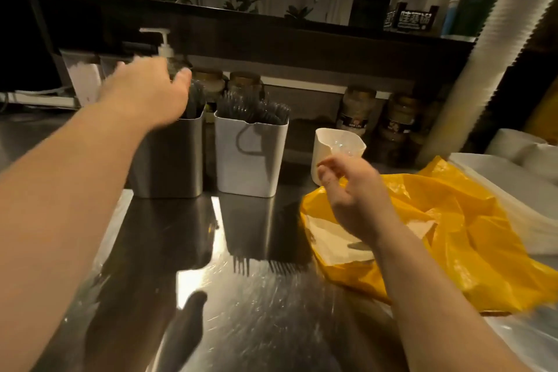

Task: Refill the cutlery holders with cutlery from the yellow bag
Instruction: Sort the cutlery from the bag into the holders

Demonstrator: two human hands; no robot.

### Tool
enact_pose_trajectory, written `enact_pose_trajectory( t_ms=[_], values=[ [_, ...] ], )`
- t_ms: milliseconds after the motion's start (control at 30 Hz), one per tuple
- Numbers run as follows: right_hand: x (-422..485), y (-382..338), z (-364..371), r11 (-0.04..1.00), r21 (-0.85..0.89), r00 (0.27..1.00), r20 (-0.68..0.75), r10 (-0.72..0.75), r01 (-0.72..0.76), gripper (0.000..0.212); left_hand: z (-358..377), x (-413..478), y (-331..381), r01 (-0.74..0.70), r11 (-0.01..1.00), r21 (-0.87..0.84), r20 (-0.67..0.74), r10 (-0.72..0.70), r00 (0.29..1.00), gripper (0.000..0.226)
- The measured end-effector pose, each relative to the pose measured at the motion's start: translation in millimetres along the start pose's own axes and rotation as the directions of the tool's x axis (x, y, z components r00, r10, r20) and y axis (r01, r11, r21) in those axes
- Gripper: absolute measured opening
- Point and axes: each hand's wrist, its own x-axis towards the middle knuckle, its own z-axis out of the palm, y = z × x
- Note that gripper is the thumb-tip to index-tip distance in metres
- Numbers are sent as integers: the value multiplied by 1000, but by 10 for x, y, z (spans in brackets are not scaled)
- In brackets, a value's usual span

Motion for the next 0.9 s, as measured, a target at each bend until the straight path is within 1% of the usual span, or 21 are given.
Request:
enact_pose_trajectory(
  t_ms=[33, 100, 200, 233, 267, 300, 333, 400, 433, 467, 500, 533, 567, 600, 633, 667, 733, 800, 833, 867, 900],
  values=[
    [-9, 18, 19, 1000, -16, 998, 56, 16, -15, 23, 55, 6, 24, -37, 999, 38, 64, 35, 997, 70],
    [-29, 36, 57, 999, -30, 990, 132, 39, -36, 24, 97, 7, 52, -87, 990, 109, 131, 72, 989, 77],
    [-48, 74, -15, 998, -8, 991, 118, 61, -60, 23, 63, 76, 93, -75, 983, 166, 212, 38, 976, 83],
    [-28, 76, -62, 997, 0, 993, 96, 71, -71, 23, 52, 105, 95, -92, 979, 179, 200, 56, 978, 81],
    [-24, 119, -161, 995, 5, 993, 68, 95, -95, 22, 54, 87, 167, -131, 975, 181, 150, 104, 983, 77],
    [13, 155, -254, 993, 3, 992, 36, 121, -121, 21, 59, 28, 236, -179, 971, 157, 71, 170, 983, 70],
    [50, 223, -372, 988, -8, 988, -6, 155, -155, 20, 70, -99, 376, -256, 961, 109, -22, 260, 965, 62],
    [131, 370, -602, 970, -78, 972, -69, 225, -230, 17, 135, -491, 702, -430, 902, -27, -206, 416, 886, 41],
    [147, 469, -716, 949, -165, 962, -87, 258, -269, 16, 191, -743, 912, -510, 853, -112, -250, 473, 845, 32],
    [145, 569, -809, 907, -288, 952, -98, 291, -307, 18, 241, -988, 1123, -558, 800, -220, -204, 522, 828, 24],
    [115, 678, -890, 835, -424, 934, -95, 343, -350, 24, 325, -1219, 1343, -562, 754, -340, -85, 571, 817, 17],
    [60, 797, -951, 750, -534, 909, -91, 408, -390, 34, 438, -1412, 1545, -529, 725, -441, 71, 615, 785, 14],
    [-9, 900, -993, 672, -591, 866, -96, 490, -446, 47, 561, -1575, 1720, -481, 706, -520, 197, 647, 737, 13],
    [-72, 974, -1014, 622, -584, 811, -111, 575, -522, 62, 676, -1697, 1845, -430, 703, -566, 279, 654, 703, 15],
    [-114, 1038, -1026, 592, -543, 756, -129, 642, -596, 74, 797, -1768, 1922, -401, 711, -577, 321, 649, 690, 21],
    [-137, 1101, -1037, 578, -499, 720, -146, 679, -646, 80, 894, -1817, 1964, -386, 725, -571, 340, 636, 692, 29],
    [-132, 1202, -989, 571, -447, 688, -154, 709, -689, 76, 1017, -1872, 1918, -333, 744, -579, 377, 607, 700, 43],
    [-113, 1279, -940, 572, -427, 676, -141, 723, -700, 60, 1042, -1918, 1822, -233, 752, -617, 480, 594, 646, 62],
    [-104, 1309, -931, 587, -416, 685, -133, 717, -695, 48, 1039, -1935, 1781, -199, 754, -627, 524, 597, 608, 73],
    [-90, 1320, -920, 621, -382, 706, -134, 695, -684, 36, 1039, -1933, 1743, -199, 759, -620, 547, 600, 584, 82],
    [-79, 1291, -898, 669, -330, 736, -149, 660, -666, 28, 1038, -1934, 1698, -215, 766, -605, 556, 600, 575, 89]
  ],
)
